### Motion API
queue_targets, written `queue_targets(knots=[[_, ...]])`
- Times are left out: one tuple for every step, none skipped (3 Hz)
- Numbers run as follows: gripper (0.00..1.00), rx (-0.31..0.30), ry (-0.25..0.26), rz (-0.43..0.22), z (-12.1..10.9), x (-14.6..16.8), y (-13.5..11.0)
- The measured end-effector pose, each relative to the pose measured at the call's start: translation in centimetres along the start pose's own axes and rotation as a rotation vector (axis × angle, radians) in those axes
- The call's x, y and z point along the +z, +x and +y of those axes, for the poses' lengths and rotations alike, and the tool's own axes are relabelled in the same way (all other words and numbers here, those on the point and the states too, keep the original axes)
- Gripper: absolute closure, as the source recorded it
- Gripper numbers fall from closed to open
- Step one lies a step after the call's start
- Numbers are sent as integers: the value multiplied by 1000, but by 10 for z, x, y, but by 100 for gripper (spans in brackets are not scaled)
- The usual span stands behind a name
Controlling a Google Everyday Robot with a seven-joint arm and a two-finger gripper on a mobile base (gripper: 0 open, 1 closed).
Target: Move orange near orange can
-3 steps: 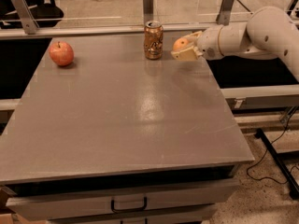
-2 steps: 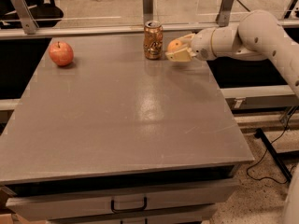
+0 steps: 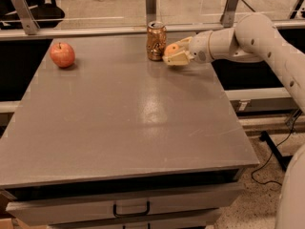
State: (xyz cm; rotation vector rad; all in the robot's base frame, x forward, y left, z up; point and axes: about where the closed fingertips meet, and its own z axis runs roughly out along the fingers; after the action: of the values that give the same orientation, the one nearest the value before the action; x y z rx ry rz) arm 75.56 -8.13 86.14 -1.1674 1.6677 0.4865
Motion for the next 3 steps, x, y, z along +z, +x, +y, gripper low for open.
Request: queue_targets(knots=[[13,2,-20,0,3,8,-2],[0,4,-40,3,4,17,-3],[0,7,-51,3,4,22,-3]])
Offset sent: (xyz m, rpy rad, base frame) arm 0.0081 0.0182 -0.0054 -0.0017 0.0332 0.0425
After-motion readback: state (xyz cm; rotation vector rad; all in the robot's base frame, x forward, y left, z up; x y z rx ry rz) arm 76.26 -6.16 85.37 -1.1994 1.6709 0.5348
